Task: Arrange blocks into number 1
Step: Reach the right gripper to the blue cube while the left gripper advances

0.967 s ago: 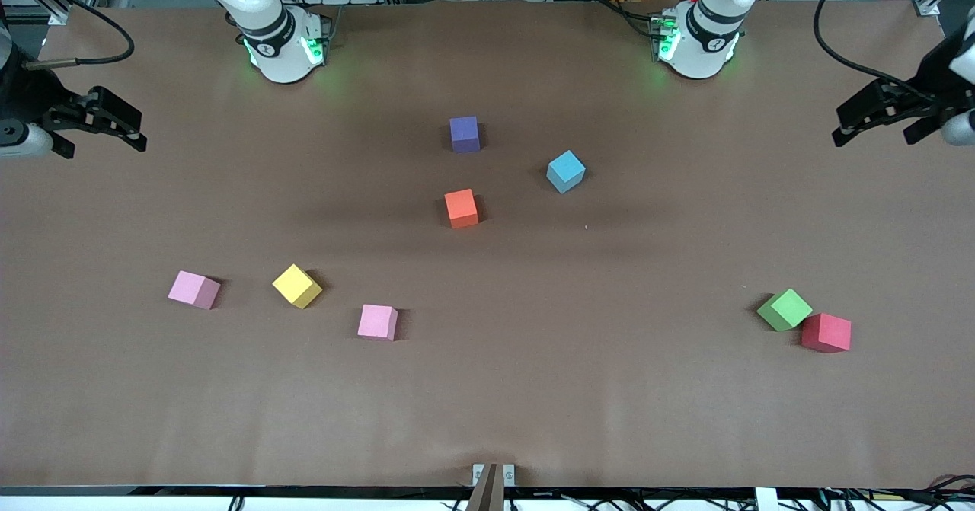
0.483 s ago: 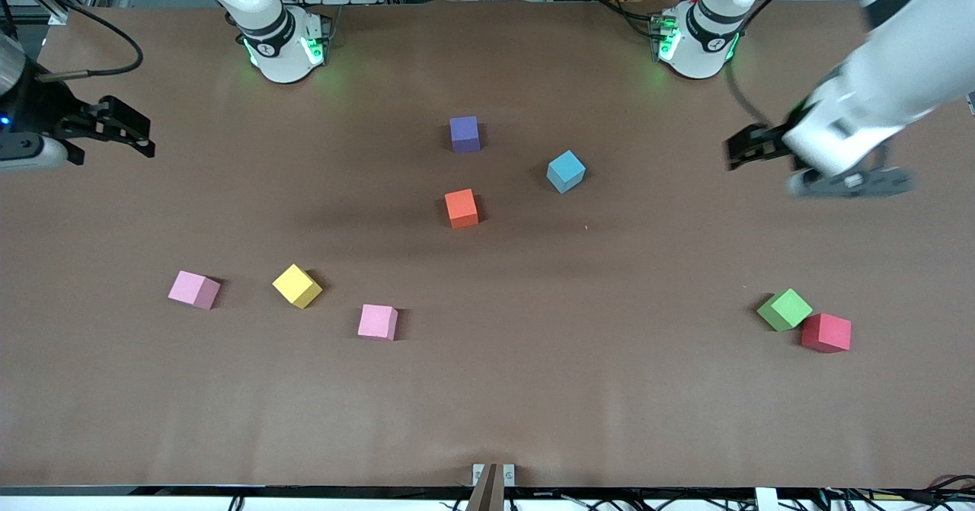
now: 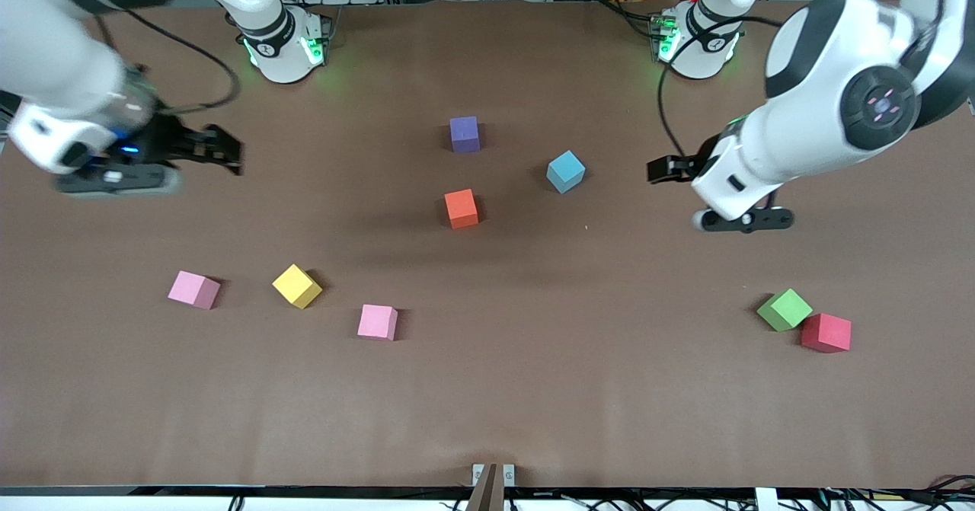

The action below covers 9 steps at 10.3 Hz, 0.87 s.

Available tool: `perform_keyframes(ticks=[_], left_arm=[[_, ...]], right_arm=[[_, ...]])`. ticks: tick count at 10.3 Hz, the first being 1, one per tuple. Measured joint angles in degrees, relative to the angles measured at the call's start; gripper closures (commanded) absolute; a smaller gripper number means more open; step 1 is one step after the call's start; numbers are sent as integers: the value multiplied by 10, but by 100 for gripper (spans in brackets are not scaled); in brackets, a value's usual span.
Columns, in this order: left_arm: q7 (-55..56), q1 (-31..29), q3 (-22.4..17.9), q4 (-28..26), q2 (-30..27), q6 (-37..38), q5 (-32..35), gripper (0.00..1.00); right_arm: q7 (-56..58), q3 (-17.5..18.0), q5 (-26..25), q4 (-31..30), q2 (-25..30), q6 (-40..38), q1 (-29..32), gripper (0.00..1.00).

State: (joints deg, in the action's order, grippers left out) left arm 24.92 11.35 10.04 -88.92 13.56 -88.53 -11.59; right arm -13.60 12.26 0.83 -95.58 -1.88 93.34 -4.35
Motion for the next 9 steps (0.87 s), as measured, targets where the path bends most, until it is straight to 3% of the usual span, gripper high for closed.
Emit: perform_keyframes(ticks=[4,7,9], left_arm=[[45,36,3,0,47,-8,-17,0],[45,40,3,0,65,-24,-18,0],[45,38,1,0,68,-25,-18,0]], right_arm=[[-147,139,1,-83,-1,49,-1,0],[-247,239,2,-149,-3,131,-5,0],[-324,270,2,-185,-20,178,-45,0]])
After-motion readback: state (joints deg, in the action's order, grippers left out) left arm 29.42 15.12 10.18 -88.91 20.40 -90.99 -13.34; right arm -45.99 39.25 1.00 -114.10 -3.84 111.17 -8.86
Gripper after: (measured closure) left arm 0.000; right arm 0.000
